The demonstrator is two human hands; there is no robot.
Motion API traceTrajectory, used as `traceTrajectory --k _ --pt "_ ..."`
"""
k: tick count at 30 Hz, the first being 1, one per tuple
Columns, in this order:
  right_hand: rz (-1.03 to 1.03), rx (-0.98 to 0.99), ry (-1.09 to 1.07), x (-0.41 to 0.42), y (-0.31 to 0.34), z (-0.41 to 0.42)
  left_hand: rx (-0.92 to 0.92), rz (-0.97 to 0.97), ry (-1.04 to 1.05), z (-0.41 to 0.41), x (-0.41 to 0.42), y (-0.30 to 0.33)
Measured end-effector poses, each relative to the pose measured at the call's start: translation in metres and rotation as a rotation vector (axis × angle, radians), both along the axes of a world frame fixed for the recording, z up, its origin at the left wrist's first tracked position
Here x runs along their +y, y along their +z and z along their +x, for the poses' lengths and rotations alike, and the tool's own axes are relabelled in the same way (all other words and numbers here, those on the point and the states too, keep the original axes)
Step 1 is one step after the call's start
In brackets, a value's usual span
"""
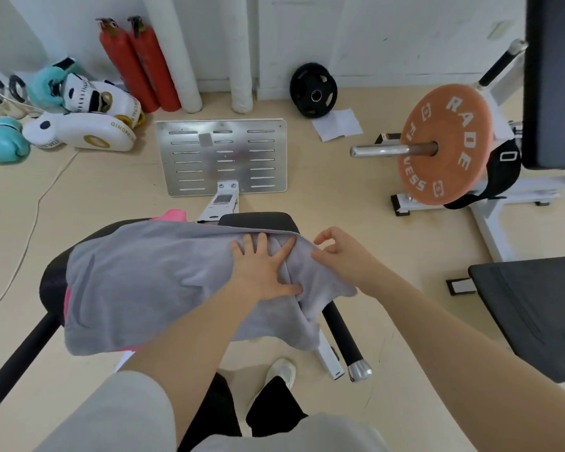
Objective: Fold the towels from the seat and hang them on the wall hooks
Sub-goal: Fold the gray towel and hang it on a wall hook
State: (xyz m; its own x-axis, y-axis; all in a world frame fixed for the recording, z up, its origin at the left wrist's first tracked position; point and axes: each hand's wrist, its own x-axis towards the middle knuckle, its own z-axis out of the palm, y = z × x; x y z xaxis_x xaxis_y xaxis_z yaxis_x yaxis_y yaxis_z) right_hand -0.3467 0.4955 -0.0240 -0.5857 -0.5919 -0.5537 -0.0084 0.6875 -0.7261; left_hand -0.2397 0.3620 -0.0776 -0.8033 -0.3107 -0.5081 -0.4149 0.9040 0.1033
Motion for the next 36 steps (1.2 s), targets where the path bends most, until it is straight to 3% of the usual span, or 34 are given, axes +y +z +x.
traceTrajectory --k 4,7,10,15,17,22,24,28,31,36 --pt "-0.187 -0.124 0.012 -0.026 0.02 0.019 0.157 0.282 0.016 0.014 -0.024 0.007" --pt "-0.207 -0.302 0.042 -0.052 0.027 0.035 0.308 0.566 0.153 0.037 -0.047 0.021" --pt "-0.211 -0.464 0.065 -0.092 0.029 0.057 0.339 0.613 0.247 0.07 -0.075 0.029" --pt "-0.301 -0.863 0.061 -0.169 0.035 0.096 0.284 0.53 0.471 0.125 -0.133 0.052" --pt "-0.258 -0.788 0.09 -0.198 0.027 0.112 0.281 0.506 0.534 0.145 -0.161 0.056" --pt "0.072 0.1 0.21 -0.254 -0.013 0.14 0.295 0.385 0.459 0.174 -0.244 0.03" --pt "0.11 0.279 0.312 -0.266 -0.024 0.147 0.225 0.347 0.483 0.178 -0.268 0.013" --pt "0.078 0.37 0.382 -0.27 -0.039 0.154 0.037 0.309 0.434 0.173 -0.296 -0.008" --pt "0.032 0.424 0.305 -0.268 -0.041 0.154 0.021 0.297 0.427 0.168 -0.302 -0.012" --pt "-0.146 0.16 0.312 -0.272 -0.019 0.161 0.033 0.351 0.446 0.163 -0.307 -0.001"
